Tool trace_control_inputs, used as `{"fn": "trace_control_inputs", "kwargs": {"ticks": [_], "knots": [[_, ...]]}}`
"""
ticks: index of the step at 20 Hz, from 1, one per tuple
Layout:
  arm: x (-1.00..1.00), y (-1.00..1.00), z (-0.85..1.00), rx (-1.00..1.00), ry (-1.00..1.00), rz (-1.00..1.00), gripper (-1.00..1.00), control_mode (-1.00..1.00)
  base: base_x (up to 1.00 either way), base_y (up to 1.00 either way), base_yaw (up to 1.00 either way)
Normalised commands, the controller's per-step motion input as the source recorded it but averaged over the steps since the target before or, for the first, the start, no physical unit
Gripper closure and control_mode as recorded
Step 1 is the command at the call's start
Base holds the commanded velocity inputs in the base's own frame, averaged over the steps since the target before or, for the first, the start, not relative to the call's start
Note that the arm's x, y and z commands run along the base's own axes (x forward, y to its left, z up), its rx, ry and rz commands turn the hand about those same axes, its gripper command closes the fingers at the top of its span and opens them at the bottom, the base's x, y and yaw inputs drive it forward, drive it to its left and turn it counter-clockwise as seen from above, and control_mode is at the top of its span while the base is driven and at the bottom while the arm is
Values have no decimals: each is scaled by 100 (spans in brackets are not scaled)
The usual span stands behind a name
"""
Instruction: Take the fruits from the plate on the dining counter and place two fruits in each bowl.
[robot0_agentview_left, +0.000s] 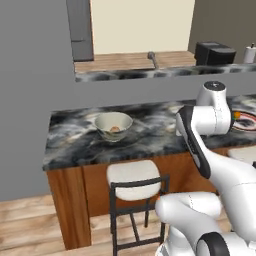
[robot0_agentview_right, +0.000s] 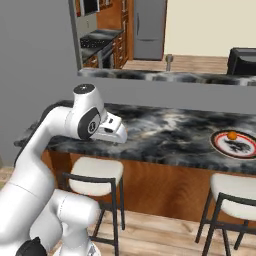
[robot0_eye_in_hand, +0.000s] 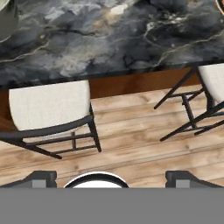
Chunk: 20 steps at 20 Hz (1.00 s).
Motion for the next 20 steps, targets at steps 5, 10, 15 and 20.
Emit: {"fn": "trace_control_inputs", "kwargs": {"ticks": [5,10,15,20], "knots": [[0,0,0,0,0,0,-100,100,0,-100,0],[0,0,0,0,0,0,-100,100,0,-100,0],[0,0,0,0,0,0,-100,100,7,-98,0],[0,0,0,0,0,0,-100,100,40,-45,0]]}}
